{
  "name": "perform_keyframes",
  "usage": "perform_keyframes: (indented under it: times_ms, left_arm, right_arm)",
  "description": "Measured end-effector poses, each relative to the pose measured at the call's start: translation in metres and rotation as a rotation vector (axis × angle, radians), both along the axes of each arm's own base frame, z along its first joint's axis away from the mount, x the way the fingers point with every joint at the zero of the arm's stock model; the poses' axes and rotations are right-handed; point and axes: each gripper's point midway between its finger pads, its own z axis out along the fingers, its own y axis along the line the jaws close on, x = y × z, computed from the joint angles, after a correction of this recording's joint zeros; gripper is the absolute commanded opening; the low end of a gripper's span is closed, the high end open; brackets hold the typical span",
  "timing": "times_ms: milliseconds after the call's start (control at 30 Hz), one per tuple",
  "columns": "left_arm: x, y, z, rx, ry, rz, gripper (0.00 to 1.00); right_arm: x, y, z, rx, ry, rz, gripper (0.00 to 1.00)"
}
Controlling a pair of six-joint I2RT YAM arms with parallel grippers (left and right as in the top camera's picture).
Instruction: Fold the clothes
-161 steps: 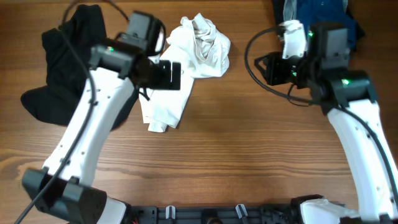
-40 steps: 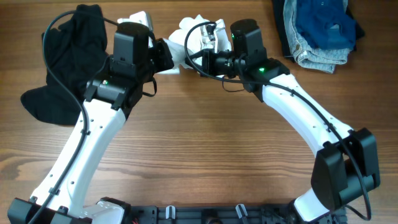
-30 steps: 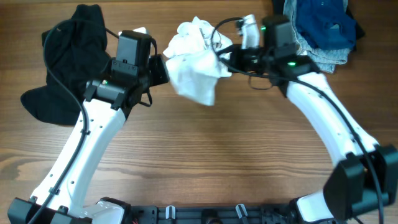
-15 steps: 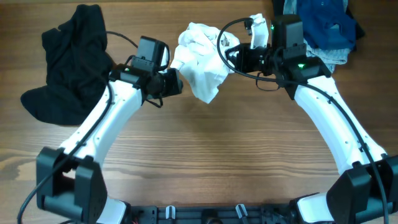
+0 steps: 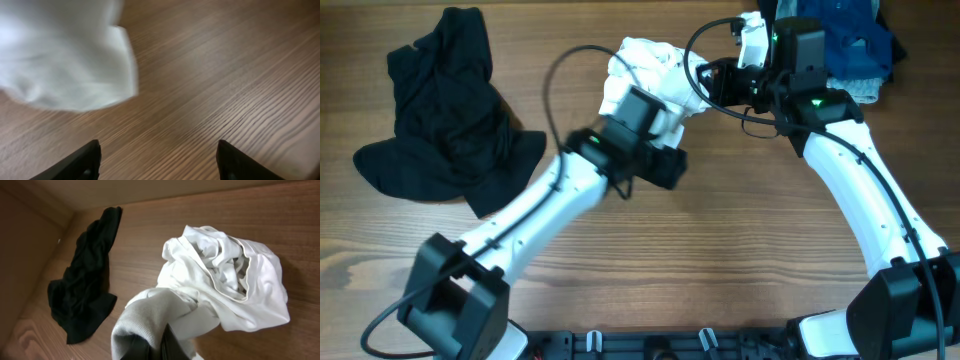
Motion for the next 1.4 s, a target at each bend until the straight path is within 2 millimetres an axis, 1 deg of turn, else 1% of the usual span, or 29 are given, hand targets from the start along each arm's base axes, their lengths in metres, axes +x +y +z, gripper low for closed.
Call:
perform_keyframes:
  times_ms: [67, 133, 200, 267, 400, 467, 600, 733, 800, 900, 1033, 1167, 1267, 1333, 1367, 1400]
  left_arm:
    - [-0.003, -0.010, 0.001, 0.037, -0.057, 0.000, 0.74]
    - [0.003, -0.011, 0.004, 0.076, -0.120, 0.060, 0.75]
    - [0.011, -0.007, 0.005, 0.103, -0.162, 0.125, 0.75]
    - [0.024, 0.004, 0.003, 0.146, -0.204, 0.218, 0.75]
    - [0.032, 0.012, -0.011, 0.177, -0.201, 0.313, 0.76]
    - [0.034, 0.015, -0.016, 0.170, -0.183, 0.374, 0.74]
    - [0.040, 0.024, -0.018, 0.078, -0.115, 0.570, 0.67]
    - [0.053, 0.038, -0.020, -0.072, 0.016, 0.784, 0.65]
    - [0.062, 0.039, -0.017, -0.171, 0.083, 0.845, 0.64]
    - [0.073, 0.036, -0.011, -0.292, 0.161, 0.880, 0.61]
    - [0.077, 0.033, -0.006, -0.406, 0.276, 0.908, 0.61]
    - [0.086, 0.028, 0.001, -0.527, 0.337, 0.904, 0.60]
    - [0.088, 0.025, 0.001, -0.578, 0.358, 0.897, 0.59]
    - [0.085, 0.022, -0.002, -0.597, 0.368, 0.887, 0.52]
    - [0.084, 0.021, -0.004, -0.598, 0.376, 0.887, 0.36]
    - [0.080, 0.020, -0.008, -0.592, 0.385, 0.890, 0.10]
  right_arm:
    - [0.001, 0.000, 0.001, 0.004, -0.004, -0.001, 0.04]
    - [0.002, 0.001, 0.003, 0.010, -0.008, -0.004, 0.04]
    - [0.003, 0.001, 0.004, 0.019, -0.010, -0.007, 0.04]
    - [0.003, 0.002, 0.006, 0.026, -0.011, -0.007, 0.04]
    - [0.003, 0.003, 0.007, 0.036, -0.012, -0.005, 0.04]
    - [0.004, 0.003, 0.008, 0.037, -0.015, -0.005, 0.04]
    - [0.004, 0.003, 0.008, 0.037, -0.016, -0.005, 0.04]
    - [0.004, 0.003, 0.009, 0.038, -0.019, -0.005, 0.04]
    - [0.004, 0.003, 0.009, 0.038, -0.019, -0.005, 0.04]
    - [0.004, 0.003, 0.008, 0.038, -0.019, -0.005, 0.04]
    - [0.004, 0.003, 0.008, 0.038, -0.019, -0.005, 0.04]
    - [0.004, 0.003, 0.008, 0.037, -0.016, -0.005, 0.04]
    - [0.003, 0.003, 0.008, 0.037, -0.015, -0.005, 0.04]
    - [0.003, 0.003, 0.008, 0.037, -0.015, -0.005, 0.04]
    - [0.003, 0.003, 0.008, 0.037, -0.014, -0.005, 0.04]
    - [0.003, 0.003, 0.008, 0.037, -0.014, -0.005, 0.04]
